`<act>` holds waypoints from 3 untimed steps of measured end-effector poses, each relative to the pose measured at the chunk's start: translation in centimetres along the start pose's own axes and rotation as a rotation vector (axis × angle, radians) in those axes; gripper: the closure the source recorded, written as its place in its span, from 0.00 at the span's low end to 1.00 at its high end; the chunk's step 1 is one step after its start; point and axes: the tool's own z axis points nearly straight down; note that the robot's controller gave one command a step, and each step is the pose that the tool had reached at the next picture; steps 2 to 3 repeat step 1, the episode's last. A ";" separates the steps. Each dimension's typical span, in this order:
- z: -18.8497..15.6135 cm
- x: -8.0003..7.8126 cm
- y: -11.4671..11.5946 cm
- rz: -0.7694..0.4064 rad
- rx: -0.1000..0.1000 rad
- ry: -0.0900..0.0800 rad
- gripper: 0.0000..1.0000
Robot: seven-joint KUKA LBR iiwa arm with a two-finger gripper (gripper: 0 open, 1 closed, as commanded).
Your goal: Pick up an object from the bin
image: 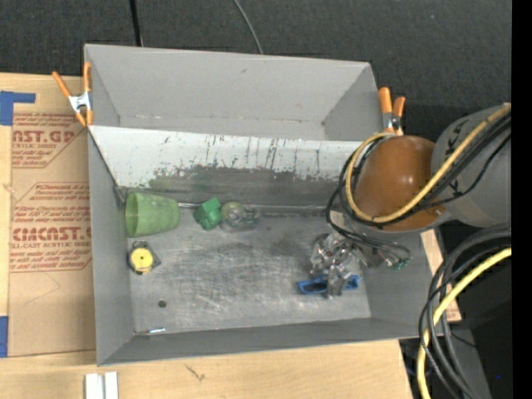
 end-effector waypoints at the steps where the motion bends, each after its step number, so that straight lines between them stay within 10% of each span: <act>1: -17.7 -0.4 0.7 -0.323 0.001 0.002 1.00; 3: -17.7 -0.4 0.7 -0.323 0.001 0.002 1.00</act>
Offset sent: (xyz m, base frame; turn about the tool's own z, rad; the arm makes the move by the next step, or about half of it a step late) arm -0.0043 0.0067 0.1735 -0.3228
